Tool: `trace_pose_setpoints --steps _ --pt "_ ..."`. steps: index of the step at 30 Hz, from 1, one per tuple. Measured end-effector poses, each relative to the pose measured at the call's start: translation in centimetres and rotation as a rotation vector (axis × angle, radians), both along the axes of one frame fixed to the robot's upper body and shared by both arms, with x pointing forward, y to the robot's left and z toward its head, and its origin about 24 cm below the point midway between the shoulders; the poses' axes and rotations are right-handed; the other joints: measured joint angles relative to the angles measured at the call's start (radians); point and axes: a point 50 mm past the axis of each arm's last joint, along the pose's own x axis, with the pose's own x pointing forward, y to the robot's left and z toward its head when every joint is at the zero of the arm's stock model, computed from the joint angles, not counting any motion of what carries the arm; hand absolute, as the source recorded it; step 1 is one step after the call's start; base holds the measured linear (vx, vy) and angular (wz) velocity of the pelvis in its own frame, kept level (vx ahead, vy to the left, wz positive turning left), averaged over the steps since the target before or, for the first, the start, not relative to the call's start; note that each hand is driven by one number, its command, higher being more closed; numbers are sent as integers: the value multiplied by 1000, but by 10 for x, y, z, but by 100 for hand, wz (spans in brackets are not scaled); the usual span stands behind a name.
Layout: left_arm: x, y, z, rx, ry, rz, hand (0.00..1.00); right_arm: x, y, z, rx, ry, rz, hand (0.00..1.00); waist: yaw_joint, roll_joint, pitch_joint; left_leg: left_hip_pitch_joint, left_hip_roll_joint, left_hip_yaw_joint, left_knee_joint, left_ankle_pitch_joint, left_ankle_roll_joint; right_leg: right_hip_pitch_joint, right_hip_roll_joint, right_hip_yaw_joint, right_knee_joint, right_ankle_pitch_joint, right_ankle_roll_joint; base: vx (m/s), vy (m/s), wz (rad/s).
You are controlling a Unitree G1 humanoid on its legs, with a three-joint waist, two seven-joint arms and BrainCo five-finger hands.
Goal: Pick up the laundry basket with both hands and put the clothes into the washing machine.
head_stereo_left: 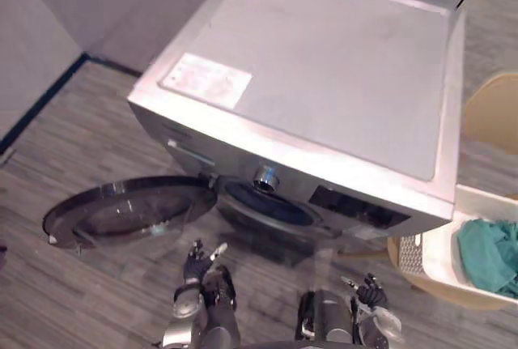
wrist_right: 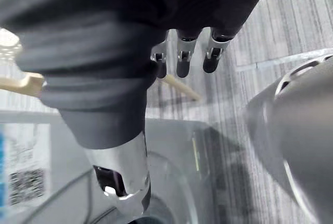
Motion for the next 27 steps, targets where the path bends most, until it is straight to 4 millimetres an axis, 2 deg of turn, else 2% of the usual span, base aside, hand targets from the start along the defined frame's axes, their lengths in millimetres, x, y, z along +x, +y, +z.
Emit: trace_pose_setpoints --steps 2,3,5,6,10,13,15,16,17,18,19,20,21,22,23,24,25,26,27 --pt "-12 3 -11 -2 68 12 0 -3 -1 -3 -3 24 8 0 -2 1 -48 24 -14 14 -65 25 -3 21 3 -1 -77 29 6 91 30 -7" --pt "-24 4 -25 7 168 -16 0 -10 -4 -11 1 83 11 0 -11 6 -73 113 -49 33 -209 89 -3 108 16 -3 -233 103 14 132 36 -10" --pt "-29 7 -29 28 199 -32 0 -15 -6 -14 1 110 1 0 -14 9 -75 176 -65 50 -288 120 -6 175 26 -4 -333 149 16 113 18 -11" --pt "-33 11 -32 54 228 -52 0 -19 -8 -16 1 133 -1 0 -27 12 -78 221 -77 55 -339 139 -8 228 36 -5 -404 182 20 98 1 -7" --pt "-27 20 -30 99 227 -78 0 -21 -12 -19 5 158 -11 0 -34 15 -80 241 -84 63 -360 154 -8 249 45 9 -450 210 18 42 0 -13" --pt "-23 17 -30 94 225 -85 0 -17 -16 -18 -8 160 -1 0 -29 24 -75 227 -85 -56 -316 153 -9 250 60 68 -489 254 12 -13 -17 -52" --pt "-21 14 -30 88 222 -94 0 -8 -21 -15 -27 136 5 0 -29 39 -66 224 -87 -155 -311 143 -22 231 69 120 -514 292 11 -51 4 -91" --pt "-21 13 -30 86 223 -95 0 -3 -24 -13 -36 124 6 0 -30 46 -66 226 -86 -189 -312 125 -47 216 73 162 -526 304 18 -79 65 -107" --pt "-22 11 -32 81 234 -98 0 -1 -27 -11 -45 118 6 0 -33 55 -65 230 -83 -188 -312 105 -49 195 77 206 -537 328 25 -114 93 -112" --pt "-21 10 -32 81 233 -100 0 0 -28 -11 -48 116 6 0 -32 56 -65 233 -83 -178 -312 94 -50 179 78 234 -539 338 31 -140 128 -127" --pt "-17 10 -31 86 224 -107 0 2 -29 -9 -53 107 5 0 -32 58 -63 241 -80 -155 -312 55 -52 144 84 295 -539 359 41 -184 167 -160" --pt "-15 13 -30 101 222 -114 0 7 -27 -8 -50 92 9 0 -30 45 -48 248 -78 -101 -291 13 -54 107 87 371 -539 386 55 -192 173 -176" --pt "-14 16 -29 110 219 -115 0 11 -25 -6 -48 82 14 0 -30 37 -39 248 -78 -66 -274 -8 -52 83 92 405 -542 412 60 -236 174 -219" --pt "-14 22 -28 128 220 -114 0 20 -20 -3 -47 55 37 0 -27 22 -27 240 -70 -1 -249 -36 -26 41 105 408 -587 501 48 -244 98 -252" --pt "-15 27 -28 146 226 -119 0 31 -12 0 -40 31 67 0 -26 25 -21 231 -32 91 -244 -34 7 17 103 248 -627 566 -31 -226 55 -253" --pt "-14 31 -27 160 226 -121 0 34 -10 1 -41 24 79 0 -28 16 -22 230 -19 141 -240 -31 10 -6 88 86 -579 521 -79 -155 0 -242" --pt "-7 31 -24 177 210 -137 0 32 -13 0 -52 34 78 0 -23 17 -15 245 14 227 -230 -24 3 -20 50 -176 -535 443 -145 -111 12 -178" --pt "-6 32 -23 182 208 -140 0 30 -16 0 -60 43 73 0 -20 28 -5 260 32 265 -221 -24 0 -21 27 -264 -505 421 -160 -119 10 -208" --pt "-5 33 -23 195 207 -149 0 26 -18 -1 -73 57 66 0 -22 38 2 294 56 323 -213 -22 -3 -17 -23 -350 -444 418 -165 -108 -67 -169"
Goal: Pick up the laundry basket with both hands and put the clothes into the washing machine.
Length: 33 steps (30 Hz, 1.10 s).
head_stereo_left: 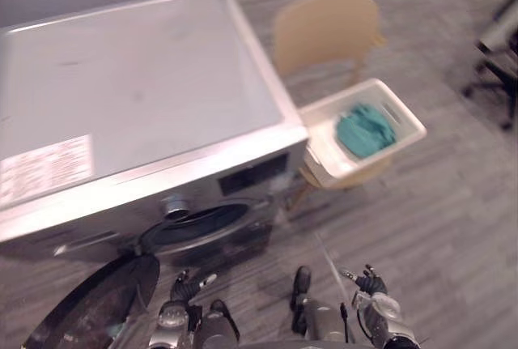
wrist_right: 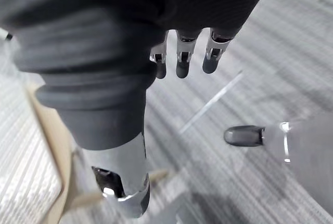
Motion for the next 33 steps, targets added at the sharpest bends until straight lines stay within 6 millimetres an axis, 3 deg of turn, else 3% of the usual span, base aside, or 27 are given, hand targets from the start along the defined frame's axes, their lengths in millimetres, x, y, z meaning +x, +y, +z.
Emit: trace_pose_setpoints --steps 2,4,5,6,7,8,9,11,12,13,14,15,16,17,18,20,22,23,25,27,28,30,31,32,33 --pt "6 5 3 30 -11 -19 0 -13 -1 -5 -2 38 -4 0 -10 8 5 35 33 26 11 5 -12 13 -52 26 81 5 13 -57 -189 -111" --pt "25 8 13 54 -61 -47 0 -23 -3 -9 0 79 -11 0 -22 6 5 30 75 27 28 23 -44 17 -129 94 147 -14 60 -19 -313 -36" --pt "33 8 17 70 -81 -71 0 -22 -4 -8 -1 78 -10 0 -28 -12 -5 14 120 23 69 21 -87 20 -165 125 157 7 48 -19 -473 -28" --pt "35 10 18 81 -86 -80 0 -22 -3 -8 0 78 -9 0 -29 -19 -8 2 139 18 98 16 -113 26 -169 139 153 3 102 -18 -490 -56" --pt "39 9 20 85 -96 -75 0 -12 -8 -4 -19 55 -4 0 -31 8 6 -7 202 1 136 9 -149 12 -114 151 166 -46 231 -16 -541 -79" --pt "37 -3 17 57 -90 -78 0 -2 -15 2 -48 30 3 0 -29 34 15 7 221 -15 106 10 -148 -22 -73 167 220 -82 211 3 -400 -87" --pt "35 -8 15 41 -85 -82 0 0 -18 4 -64 25 8 0 -28 34 15 24 217 -21 84 16 -139 -47 -65 185 267 -106 208 21 -383 -73" --pt "28 -24 9 -7 -71 -77 0 -6 -29 8 -116 18 19 0 -45 28 14 93 237 -24 61 62 -106 -88 -53 210 450 -248 185 97 -418 -34" --pt "26 -27 8 -15 -66 -75 0 -10 -31 8 -122 25 18 0 -45 30 14 97 252 -32 80 86 -70 -85 -41 211 464 -271 178 186 -527 -25" --pt "19 -27 5 -21 -51 -71 0 -18 -32 5 -123 41 15 0 -46 29 14 76 292 -44 152 162 60 -57 -11 213 460 -288 157 221 -440 -33" --pt "10 -30 0 -25 -26 -80 0 -28 -33 3 -126 59 13 0 -45 31 16 16 315 -123 265 210 137 -12 23 224 419 -290 140 243 -403 -40" --pt "5 -33 -2 -33 -13 -81 0 -32 -32 2 -123 69 15 0 -41 31 17 -10 302 -172 343 168 97 10 36 238 391 -286 131 238 -287 -59" --pt "-9 -36 -7 -49 19 -69 0 -34 -33 1 -129 78 17 0 -29 33 17 -51 220 -272 457 68 32 56 62 262 333 -274 111 231 -164 -85" --pt "-22 -35 -11 -56 47 -53 0 -36 -30 -1 -130 90 40 0 -21 36 16 -73 118 -345 511 -6 -4 106 89 289 275 -261 100 228 -126 -93" --pt "-23 -33 -11 -56 40 -43 0 -36 -28 -2 -129 96 54 0 -15 41 17 -82 71 -359 516 -32 -7 130 105 303 247 -252 98 243 -82 -89" --pt "-22 -31 -9 -61 19 -28 0 -32 -19 -4 -109 98 70 0 20 60 20 -135 -72 -326 437 -87 25 194 145 351 164 -228 95 243 -18 -84" --pt "-21 -33 -8 -67 9 -27 0 -29 -14 -6 -94 99 72 0 22 60 21 -160 -139 -293 311 -96 33 223 148 364 116 -218 105 269 40 -34" --pt "-20 -35 -8 -73 10 -25 0 -26 -8 -6 -81 96 77 0 25 63 18 -155 -187 -263 160 -86 77 246 146 369 60 -204 123 313 74 -7" --pt "-19 -34 -8 -71 11 -20 0 -18 0 -5 -72 80 106 0 34 56 7 -127 -214 -226 90 -55 108 264 130 367 -27 -156 146 302 93 -8" --pt "-16 -33 -7 -87 1 20 0 -12 3 -4 -73 69 123 0 61 53 10 -135 -202 -220 175 -67 152 339 136 346 -130 -97 168 254 105 -13" --pt "-16 -33 -8 -88 5 26 0 -12 3 -4 -75 69 129 0 70 51 11 -133 -199 -222 213 -70 156 358 130 346 -123 -97 169 190 103 -2" --pt "-22 -37 -11 -104 26 39 0 -13 1 -4 -90 74 145 0 77 66 -3 -72 -209 -254 145 -129 143 348 131 328 3 -127 209 214 169 -2" --pt "-27 -36 -14 -103 52 40 0 -9 3 -2 -91 62 153 0 74 69 -13 -25 -237 -271 88 -152 142 272 89 321 217 -180 259 373 223 43" --pt "-29 -33 -14 -88 63 27 0 -9 6 -3 -86 60 164 0 52 32 -11 20 -289 -309 53 -152 152 157 13 326 521 -171 285 362 156 78" --pt "-28 -30 -14 -79 61 23 0 -13 7 -4 -78 70 163 0 41 17 -7 33 -307 -335 51 -155 168 117 -16 328 623 -161 292 333 64 121"
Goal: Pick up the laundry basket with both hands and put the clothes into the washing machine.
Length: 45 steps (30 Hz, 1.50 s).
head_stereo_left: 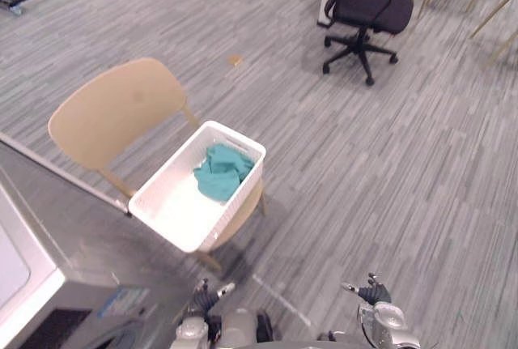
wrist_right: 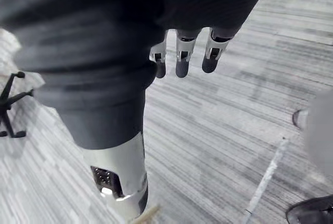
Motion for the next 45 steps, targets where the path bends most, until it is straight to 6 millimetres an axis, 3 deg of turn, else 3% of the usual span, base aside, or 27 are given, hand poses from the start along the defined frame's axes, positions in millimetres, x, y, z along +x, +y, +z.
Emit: trace_pose_setpoints --steps 1,3,5,6,7,8,9,10,11,12,14,16,18,20,23,26,34,37,43,45 --pt "-1 2 0 7 7 -4 0 -6 2 -3 9 20 -4 0 -16 -18 3 18 -17 -38 4 -9 13 -35 -26 2 120 -13 -12 287 -25 137" --pt "-2 7 -1 21 21 2 0 -16 2 -6 19 46 -7 0 -20 -16 9 69 -31 -117 -14 -10 16 -75 -29 -11 191 -79 -80 337 -47 126" --pt "-2 8 0 20 20 14 0 -13 1 -5 17 35 -5 0 -21 1 16 124 -18 -218 -57 -5 7 -119 31 -11 33 -132 -143 421 -97 118" --pt "0 8 0 17 15 18 0 -13 1 -5 17 34 -5 0 -21 3 16 129 -13 -249 -64 -4 3 -133 58 10 -33 -133 -144 452 -193 137" --pt "7 6 2 13 -2 15 0 -12 0 -4 15 29 -5 0 -21 9 18 131 -1 -311 -70 -7 -17 -170 123 100 -161 -128 -142 378 -238 155" --pt "13 4 4 7 -16 11 0 -11 -1 -3 15 21 -12 0 -23 7 19 130 10 -377 -73 -10 -40 -202 185 232 -281 -101 -134 378 -238 166" --pt "15 2 4 3 -19 9 0 -12 -1 -3 14 21 -13 0 -24 -3 16 129 10 -411 -70 -12 -50 -204 205 300 -356 -60 -131 313 -249 162" --pt "14 0 3 -3 -14 8 0 -17 -2 -5 14 32 -20 0 -23 -10 16 132 7 -448 -60 -18 -81 -187 210 379 -470 67 -107 397 -293 158" --pt "16 -13 1 -40 -10 13 0 -13 -10 -2 8 9 -57 0 -11 36 23 117 39 -498 -24 -8 -134 -144 215 317 -468 103 -141 443 -353 146" --pt "15 -16 1 -54 -11 27 0 -8 -11 1 7 -8 -63 0 -12 32 25 98 41 -500 -4 14 -173 -142 204 301 -453 98 -149 336 -286 132" --pt "18 -23 2 -79 -26 47 0 0 -10 6 9 -58 -70 0 -21 18 35 67 70 -453 9 25 -197 -60 157 196 -454 77 -179 245 -321 153" --pt "22 -24 4 -86 -47 49 0 2 -8 8 16 -85 -76 0 -21 18 35 25 109 -362 8 51 -218 0 137 111 -475 72 -186 181 -245 155" --pt "23 -24 5 -83 -55 47 0 4 -10 11 18 -111 -97 0 -20 27 25 -59 178 -127 -25 209 -154 70 124 -9 -536 55 -180 84 -89 142" --pt "21 -21 4 -72 -47 40 0 3 -12 10 22 -111 -116 0 -20 25 13 -63 176 -5 -72 215 -156 88 101 -70 -567 38 -171 43 18 101" --pt "16 -5 3 -24 -27 27 0 -7 1 -1 73 -51 -137 0 -15 -11 5 -59 125 -8 -178 265 -146 112 76 -118 -626 30 -155 21 63 85" --pt "2 4 -2 6 23 7 0 -25 5 -9 91 14 -159 0 -17 -14 0 5 91 -29 -256 304 -144 171 72 -123 -660 37 -144 13 15 36" --pt "-6 7 -5 13 57 3 0 -36 -6 -8 73 13 -223 0 -24 -20 -27 104 78 -16 -464 413 -162 173 94 -102 -681 38 -146 -65 -15 -5" --pt "-8 7 -6 17 65 1 0 -26 -19 8 7 -87 -223 0 -28 -24 -41 108 83 6 -484 418 -166 153 103 -74 -683 38 -145 -28 -2 -29" --pt "-15 9 -7 49 88 -63 0 -1 -53 67 -219 -348 -178 0 -70 -26 -59 109 81 42 -486 415 -164 141 110 -32 -703 54 -147 47 6 -19" --pt "-15 9 -7 50 86 -67 0 9 -59 86 -299 -416 -125 0 -72 -25 -59 109 81 51 -486 414 -163 141 118 -19 -717 67 -150 90 -8 -15"
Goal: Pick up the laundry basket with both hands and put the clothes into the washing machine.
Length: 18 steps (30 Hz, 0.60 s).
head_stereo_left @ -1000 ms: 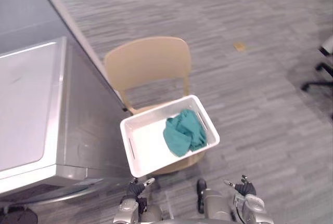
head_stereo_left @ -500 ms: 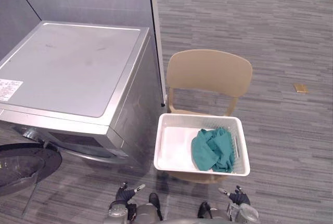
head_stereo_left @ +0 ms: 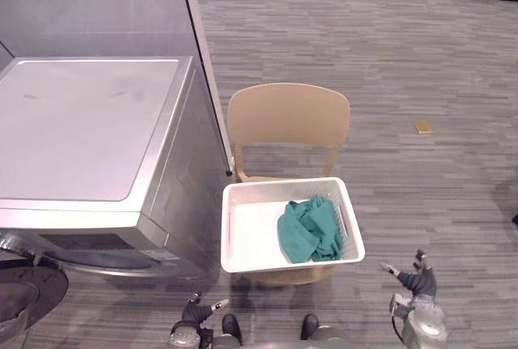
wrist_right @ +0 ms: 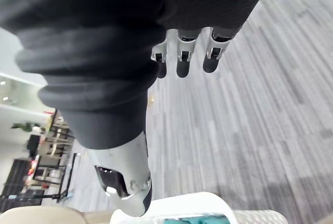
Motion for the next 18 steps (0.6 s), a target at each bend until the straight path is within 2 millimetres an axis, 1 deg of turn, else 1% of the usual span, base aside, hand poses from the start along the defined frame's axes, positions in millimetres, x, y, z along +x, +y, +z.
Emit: trace_pose_setpoints --steps 1,2,3,5,6,8,9,10,11,14,15,18 --pt "0 0 0 0 -1 -2 0 3 0 5 -22 -14 15 0 0 0 0 0 0 1 0 0 0 -1 1 3 -1 1 -1 74 -8 -16" --pt "0 0 0 1 -1 -7 0 11 2 15 -64 -42 63 0 0 1 0 2 0 3 0 0 0 -1 2 9 -2 2 -1 53 -3 -10" --pt "0 -1 0 2 -1 -17 0 15 4 20 -92 -52 99 0 0 1 -1 3 0 3 0 0 0 -1 2 11 -2 2 -1 61 -5 -7" --pt "3 -3 2 2 -14 -79 0 34 18 39 -199 -107 273 0 2 2 -1 2 1 1 0 0 0 0 4 12 -5 2 -2 49 -5 0" --pt "4 -3 2 2 -17 -83 0 39 22 42 -213 -123 314 0 2 2 -1 1 1 0 0 0 0 0 5 12 -6 2 -2 33 -5 3" --pt "6 -6 3 5 -27 -121 0 58 42 51 -250 -165 454 0 7 4 -1 -5 1 -9 0 0 0 0 5 6 -12 3 -1 16 -3 7" --pt "6 -6 3 4 -29 -124 0 62 46 52 -256 -172 485 0 8 5 -1 -8 0 -14 0 0 0 0 5 3 -14 3 -1 7 0 17" --pt "7 -7 3 1 -33 -128 0 69 54 52 -274 -168 552 0 11 8 -2 -16 -1 -25 0 0 0 -1 4 -8 -16 3 -1 9 1 26" --pt "8 -7 3 -2 -38 -131 0 74 60 50 -291 -152 602 0 18 10 -1 -25 -1 -38 0 0 0 -3 4 -21 -17 3 -1 9 1 28" --pt "11 -9 5 -11 -51 -143 0 85 69 44 -338 -105 705 0 40 20 -1 -55 -4 -69 0 1 0 -18 0 -48 -17 3 -1 7 6 31" --pt "13 -10 5 -12 -58 -150 0 90 73 43 -365 -88 751 0 48 27 4 -70 -7 -82 0 5 2 -23 -2 -62 -17 3 -1 3 11 30" --pt "18 -14 7 -14 -76 -177 0 102 76 35 -442 -16 835 0 54 45 21 -98 -15 -121 1 14 8 -29 -10 -94 -15 4 0 13 17 43"
